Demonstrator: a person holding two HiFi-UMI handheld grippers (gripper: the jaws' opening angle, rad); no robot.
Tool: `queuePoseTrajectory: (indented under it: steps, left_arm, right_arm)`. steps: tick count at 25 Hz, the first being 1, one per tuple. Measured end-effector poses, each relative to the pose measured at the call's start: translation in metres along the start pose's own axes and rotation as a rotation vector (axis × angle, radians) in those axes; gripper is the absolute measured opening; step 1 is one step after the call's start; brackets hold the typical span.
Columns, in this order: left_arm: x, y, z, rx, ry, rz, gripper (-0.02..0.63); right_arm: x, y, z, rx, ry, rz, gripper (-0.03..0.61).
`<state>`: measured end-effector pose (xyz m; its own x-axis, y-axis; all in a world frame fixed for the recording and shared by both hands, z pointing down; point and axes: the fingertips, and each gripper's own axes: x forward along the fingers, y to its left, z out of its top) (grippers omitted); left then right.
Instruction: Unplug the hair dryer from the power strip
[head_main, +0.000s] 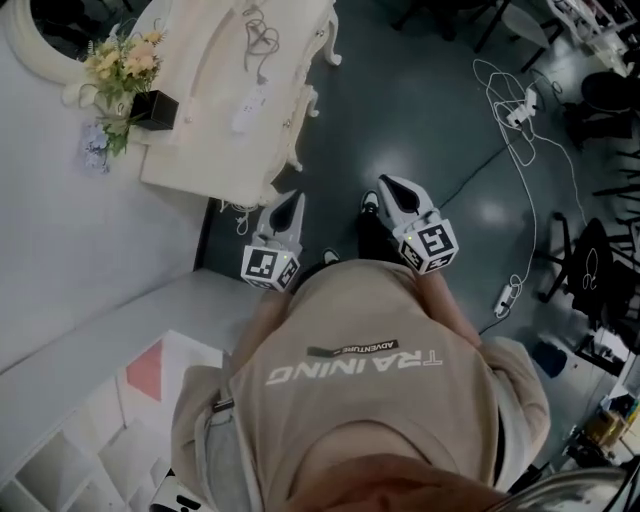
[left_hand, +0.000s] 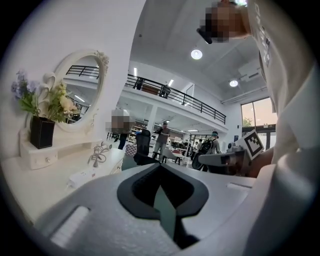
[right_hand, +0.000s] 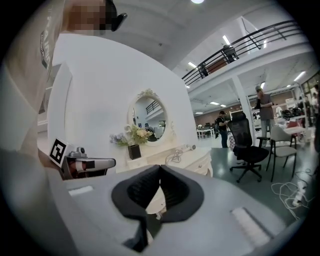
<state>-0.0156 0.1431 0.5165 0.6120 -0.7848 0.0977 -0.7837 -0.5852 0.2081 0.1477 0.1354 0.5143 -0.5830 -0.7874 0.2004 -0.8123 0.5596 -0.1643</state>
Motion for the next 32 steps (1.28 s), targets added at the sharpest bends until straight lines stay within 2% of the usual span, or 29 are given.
queuePoseTrajectory:
  steps: [3,8,12,17,23,26,29,32]
  left_arm:
    - [0.032,0.011,0.01,0.015,0.013,0.036,0.006]
    - [0.101,0.018,0.036,0.052,0.02,0.074,0.006]
    - [0.156,0.038,0.046,0.026,0.013,0.135,0.006]
    - [0.192,0.068,0.058,-0.003,-0.001,0.249,0.006]
    - [0.208,0.098,0.043,-0.071,0.029,0.311,0.006]
    - [0.215,0.116,0.039,-0.078,0.021,0.313,0.006]
    - [0.22,0.141,0.035,-0.078,0.015,0.299,0.006]
    - [0.223,0.168,0.038,-0.122,-0.009,0.318,0.006]
  right_arm:
    - [0.031,-0.032,0.01,0.012,0.001,0.039,0.005]
    - [0.071,-0.099,0.053,-0.034,-0.037,0.099,0.005]
    - [0.102,-0.146,0.051,-0.046,-0.001,0.132,0.005]
    - [0.136,-0.183,0.053,-0.043,0.024,0.196,0.005]
    - [0.182,-0.197,0.047,-0.052,0.064,0.252,0.005]
    - [0.212,-0.197,0.048,-0.042,0.081,0.27,0.005]
    - [0.243,-0.187,0.059,-0.046,0.081,0.287,0.004]
    - [0.263,-0.176,0.075,-0.078,0.093,0.306,0.005]
